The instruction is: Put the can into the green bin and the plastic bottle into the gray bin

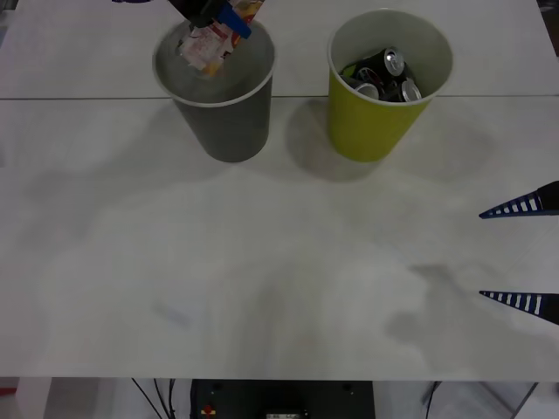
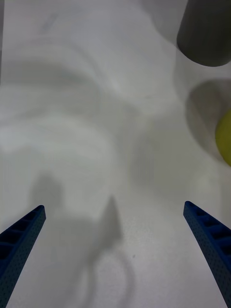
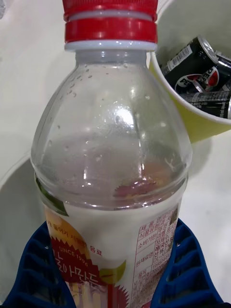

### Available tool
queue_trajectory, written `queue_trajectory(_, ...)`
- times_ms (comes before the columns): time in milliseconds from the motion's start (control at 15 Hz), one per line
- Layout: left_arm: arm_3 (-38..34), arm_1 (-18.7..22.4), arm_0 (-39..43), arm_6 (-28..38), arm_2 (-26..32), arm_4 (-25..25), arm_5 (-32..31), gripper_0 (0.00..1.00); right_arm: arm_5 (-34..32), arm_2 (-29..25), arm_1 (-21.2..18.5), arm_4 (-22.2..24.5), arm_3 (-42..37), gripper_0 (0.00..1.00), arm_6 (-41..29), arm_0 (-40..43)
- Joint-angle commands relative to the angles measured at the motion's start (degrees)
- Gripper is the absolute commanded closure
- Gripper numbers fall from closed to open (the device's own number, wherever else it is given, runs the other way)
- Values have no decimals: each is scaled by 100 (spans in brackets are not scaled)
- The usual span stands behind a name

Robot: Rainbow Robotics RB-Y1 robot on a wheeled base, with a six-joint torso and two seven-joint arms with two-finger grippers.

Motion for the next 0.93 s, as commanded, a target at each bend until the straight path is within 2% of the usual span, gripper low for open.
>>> queue_trajectory(67, 500, -123, -163, -175, -6, -18, 231, 99, 0, 0, 0, 0, 0, 0, 0, 0)
queue_trajectory(267, 552, -150, -172, -175, -6, -53, 284, 95, 0, 0, 0, 0, 0, 0, 0, 0)
queue_trajectory(333, 544, -150, -172, -175, -6, -79, 284, 81, 0, 0, 0, 0, 0, 0, 0, 0)
queue_trajectory(400, 552, -150, -172, -175, -6, -88, 284, 36, 0, 0, 0, 0, 0, 0, 0, 0)
queue_trajectory(467, 552, -141, -172, -175, -6, -88, 284, 0, 0, 0, 0, 0, 0, 0, 0, 0)
queue_trajectory(733, 552, -62, -163, -201, -6, 17, 205, 0, 0, 0, 0, 0, 0, 0, 0, 0)
queue_trajectory(933, 544, 281, -163, -316, 3, 545, 126, 0, 0, 0, 0, 0, 0, 0, 0, 0)
